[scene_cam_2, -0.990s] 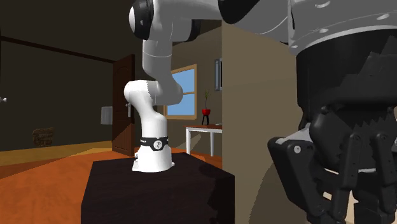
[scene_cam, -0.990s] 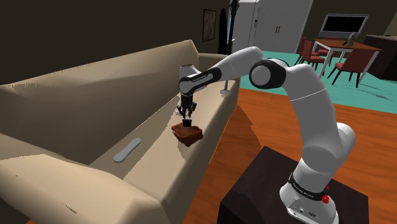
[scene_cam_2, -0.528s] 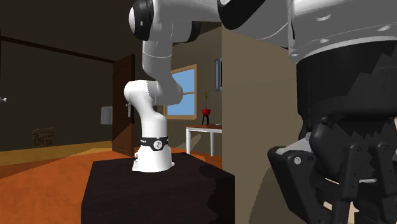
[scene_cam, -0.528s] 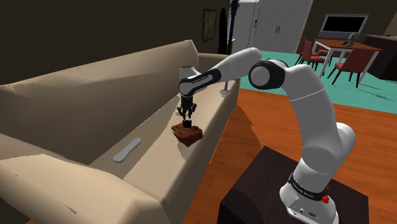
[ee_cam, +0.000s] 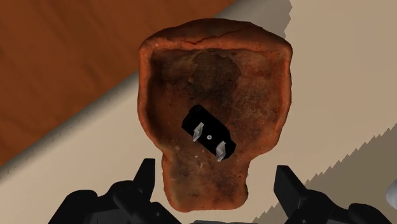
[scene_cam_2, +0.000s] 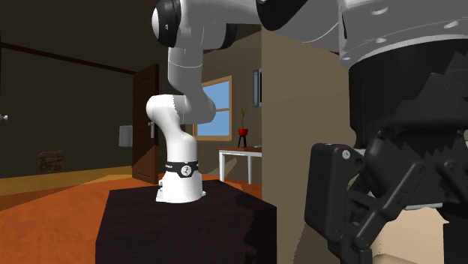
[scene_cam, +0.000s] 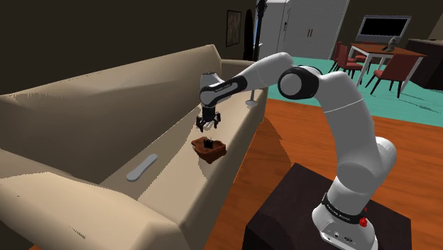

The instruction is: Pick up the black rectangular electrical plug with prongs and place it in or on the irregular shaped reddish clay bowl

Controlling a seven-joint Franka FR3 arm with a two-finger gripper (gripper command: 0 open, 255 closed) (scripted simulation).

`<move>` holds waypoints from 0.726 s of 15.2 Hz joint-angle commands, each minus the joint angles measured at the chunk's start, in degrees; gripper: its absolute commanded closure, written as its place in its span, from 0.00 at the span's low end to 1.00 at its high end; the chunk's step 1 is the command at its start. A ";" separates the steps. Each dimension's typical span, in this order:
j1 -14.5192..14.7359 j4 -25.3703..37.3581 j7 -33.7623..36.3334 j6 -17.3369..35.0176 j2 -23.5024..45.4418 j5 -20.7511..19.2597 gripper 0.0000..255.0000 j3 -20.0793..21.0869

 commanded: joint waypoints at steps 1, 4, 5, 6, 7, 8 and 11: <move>-0.08 0.89 -0.15 -2.25 -1.39 0.28 0.00 0.20; -0.17 2.04 -0.33 -4.83 -2.84 0.57 0.00 0.40; -0.17 2.03 -0.33 -4.82 -2.84 0.57 0.00 0.40; -0.17 2.04 -0.33 -4.83 -2.84 0.57 0.00 0.40; -0.17 2.04 -0.33 -4.83 -2.84 0.57 0.00 0.40; -0.17 2.04 -0.33 -4.83 -2.84 0.57 0.00 0.40; -0.17 2.04 -0.33 -4.83 -2.84 0.57 0.00 0.40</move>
